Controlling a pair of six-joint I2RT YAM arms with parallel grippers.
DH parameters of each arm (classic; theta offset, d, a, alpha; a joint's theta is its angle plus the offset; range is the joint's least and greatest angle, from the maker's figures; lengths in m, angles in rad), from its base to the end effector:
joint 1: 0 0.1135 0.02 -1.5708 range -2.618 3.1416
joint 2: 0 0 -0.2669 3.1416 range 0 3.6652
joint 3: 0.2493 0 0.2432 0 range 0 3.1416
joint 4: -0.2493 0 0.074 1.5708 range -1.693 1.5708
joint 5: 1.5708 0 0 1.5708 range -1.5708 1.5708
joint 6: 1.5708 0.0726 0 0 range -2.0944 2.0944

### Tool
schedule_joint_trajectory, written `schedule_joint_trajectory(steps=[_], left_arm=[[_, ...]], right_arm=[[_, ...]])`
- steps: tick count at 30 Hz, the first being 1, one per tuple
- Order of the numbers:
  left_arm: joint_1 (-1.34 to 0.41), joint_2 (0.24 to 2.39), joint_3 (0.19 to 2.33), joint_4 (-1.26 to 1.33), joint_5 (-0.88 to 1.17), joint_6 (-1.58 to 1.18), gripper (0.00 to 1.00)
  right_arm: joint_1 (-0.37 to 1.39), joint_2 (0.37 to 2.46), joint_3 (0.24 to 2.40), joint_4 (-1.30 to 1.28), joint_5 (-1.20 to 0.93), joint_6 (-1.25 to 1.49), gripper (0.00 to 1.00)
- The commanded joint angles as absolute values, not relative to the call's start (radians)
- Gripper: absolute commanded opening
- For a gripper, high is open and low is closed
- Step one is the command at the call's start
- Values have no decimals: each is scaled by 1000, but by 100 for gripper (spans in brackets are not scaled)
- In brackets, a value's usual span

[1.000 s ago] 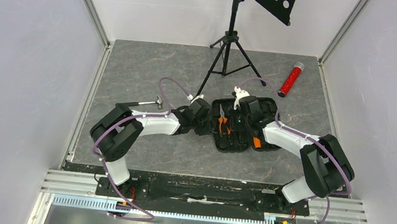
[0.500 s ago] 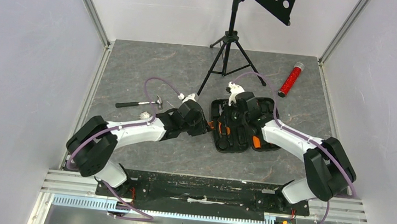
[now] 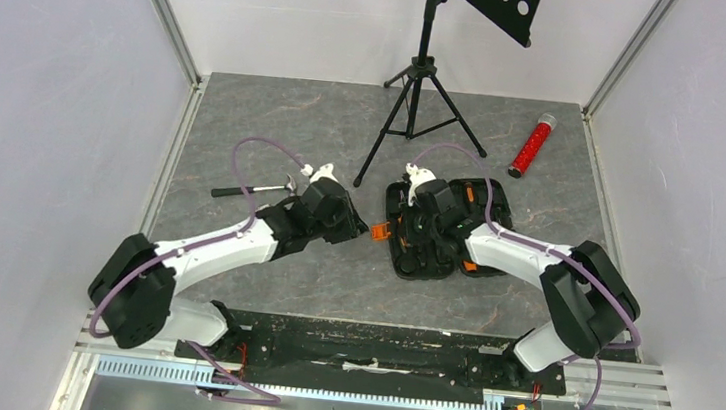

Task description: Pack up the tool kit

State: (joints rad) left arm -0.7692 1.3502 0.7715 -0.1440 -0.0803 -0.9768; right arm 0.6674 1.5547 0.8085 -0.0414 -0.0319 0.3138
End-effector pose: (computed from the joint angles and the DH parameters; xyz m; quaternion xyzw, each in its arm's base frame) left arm 0.2207 -0.2055 0.1985 -0.1108 0.9041 -0.2915 0.2922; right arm 0.2600 0.2079 0.1606 -0.1685 0.9087 0.1928 0.3297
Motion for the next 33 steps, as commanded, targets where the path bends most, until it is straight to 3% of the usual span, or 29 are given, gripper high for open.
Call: schedule_joint_trajectory(steps=[1, 9, 14, 24, 33], left_arm=[[-734, 1247, 774, -218, -142, -891, 32], [-690, 1122, 779, -301, -182, -820, 31], [-690, 1156, 802, -303, -141, -787, 33], [-691, 1397, 894, -155, 36, -818, 39], [-689, 1689, 1108, -137, 35, -807, 44]], right_arm=[[681, 1612, 755, -106, 42, 308, 0], [681, 1587, 758, -76, -54, 307, 0], [667, 1508, 850, -89, -69, 293, 8], [500, 1444, 878, -144, -79, 195, 20], [490, 1502, 860, -91, -185, 187, 22]])
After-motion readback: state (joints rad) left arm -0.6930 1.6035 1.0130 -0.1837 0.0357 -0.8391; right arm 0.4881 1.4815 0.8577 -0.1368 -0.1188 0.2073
